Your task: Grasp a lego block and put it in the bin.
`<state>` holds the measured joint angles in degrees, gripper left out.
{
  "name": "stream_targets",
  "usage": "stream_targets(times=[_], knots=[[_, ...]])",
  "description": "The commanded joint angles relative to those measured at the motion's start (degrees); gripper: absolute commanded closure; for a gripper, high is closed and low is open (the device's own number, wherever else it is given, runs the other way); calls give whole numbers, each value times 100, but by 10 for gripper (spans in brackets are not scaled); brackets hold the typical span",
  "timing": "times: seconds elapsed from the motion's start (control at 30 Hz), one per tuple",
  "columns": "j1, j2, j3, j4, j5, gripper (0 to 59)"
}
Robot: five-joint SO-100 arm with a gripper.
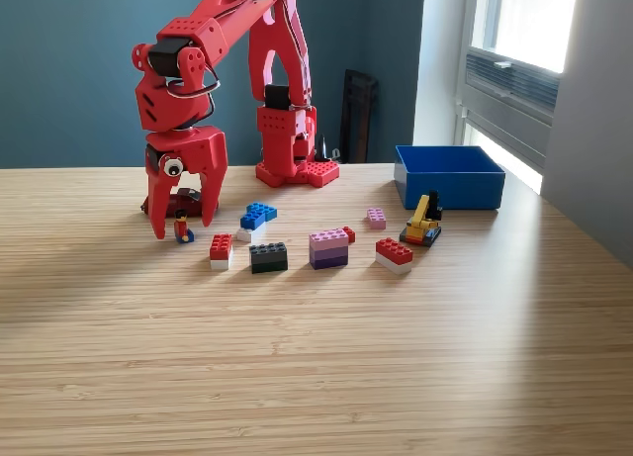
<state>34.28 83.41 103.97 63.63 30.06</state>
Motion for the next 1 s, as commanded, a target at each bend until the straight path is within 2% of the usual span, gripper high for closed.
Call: stream_targets(times=[0.03, 0.77, 1.0], knots=[[114, -35, -404, -62, -26, 351], [114, -123, -281, -571, 35, 381], [79, -123, -255, -571, 97, 448]])
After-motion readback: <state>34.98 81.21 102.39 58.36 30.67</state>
